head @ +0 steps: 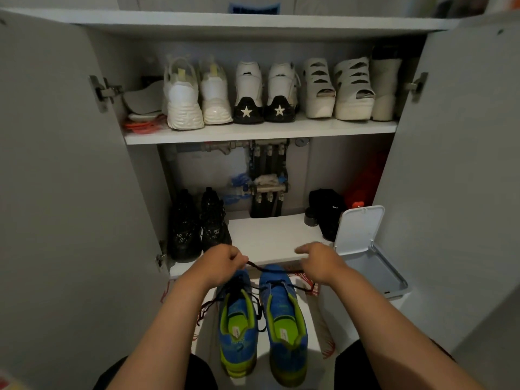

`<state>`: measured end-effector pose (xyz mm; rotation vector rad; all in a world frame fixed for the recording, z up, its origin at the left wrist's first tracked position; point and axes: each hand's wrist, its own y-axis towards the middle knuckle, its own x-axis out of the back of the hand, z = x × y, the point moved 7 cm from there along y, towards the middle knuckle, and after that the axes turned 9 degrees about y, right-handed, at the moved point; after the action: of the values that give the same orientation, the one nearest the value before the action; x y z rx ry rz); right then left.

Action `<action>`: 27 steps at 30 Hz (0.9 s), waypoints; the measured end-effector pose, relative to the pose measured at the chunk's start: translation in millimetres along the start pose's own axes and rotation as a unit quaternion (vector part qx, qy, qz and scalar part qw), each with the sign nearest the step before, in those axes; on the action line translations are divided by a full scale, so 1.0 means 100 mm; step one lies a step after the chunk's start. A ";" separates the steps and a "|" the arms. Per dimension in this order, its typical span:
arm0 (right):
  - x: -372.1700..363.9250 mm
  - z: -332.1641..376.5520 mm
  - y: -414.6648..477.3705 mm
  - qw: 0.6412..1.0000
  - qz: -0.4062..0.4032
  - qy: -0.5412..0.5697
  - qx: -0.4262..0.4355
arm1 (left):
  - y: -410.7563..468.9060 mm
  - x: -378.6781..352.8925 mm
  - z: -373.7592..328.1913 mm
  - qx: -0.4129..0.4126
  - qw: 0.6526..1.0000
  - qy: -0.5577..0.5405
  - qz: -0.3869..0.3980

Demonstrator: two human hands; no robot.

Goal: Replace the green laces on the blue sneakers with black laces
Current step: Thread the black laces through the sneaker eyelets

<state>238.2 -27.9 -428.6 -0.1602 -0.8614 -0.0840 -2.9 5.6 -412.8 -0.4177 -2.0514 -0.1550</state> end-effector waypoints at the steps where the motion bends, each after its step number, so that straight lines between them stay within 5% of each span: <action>1: -0.07 0.12 -0.03 0.997 0.019 0.066 0.031 | -0.01 -0.06 -0.08 -0.015 1.000 -0.005 0.009; 5: -0.39 0.49 -0.15 0.955 0.144 0.251 0.070 | -0.01 -0.19 -0.33 -0.064 0.998 -0.004 0.007; 10: -0.25 0.45 -0.12 0.957 0.098 0.263 0.069 | -0.02 -0.14 -0.28 -0.050 0.999 -0.020 -0.005; 17: 0.03 0.04 -0.04 1.000 -0.024 -0.011 0.013 | -0.01 -0.10 0.01 0.005 1.000 -0.019 0.018; 22: -0.05 -0.11 -0.07 0.985 0.023 -0.170 -0.020 | -0.01 -0.23 -0.10 -0.008 0.999 0.009 0.043; 25: -0.19 0.09 -0.11 0.996 0.078 0.000 0.045 | 0.02 -0.32 -0.29 -0.041 0.998 0.004 0.043; 27: -0.33 0.25 -0.16 0.969 0.154 0.186 0.053 | 0.05 -0.37 -0.40 -0.057 0.997 -0.010 0.043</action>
<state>195.7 -39.3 -436.1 -0.1691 -0.4573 0.2178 48.1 -9.1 -426.0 -0.5786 -2.0461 -0.2169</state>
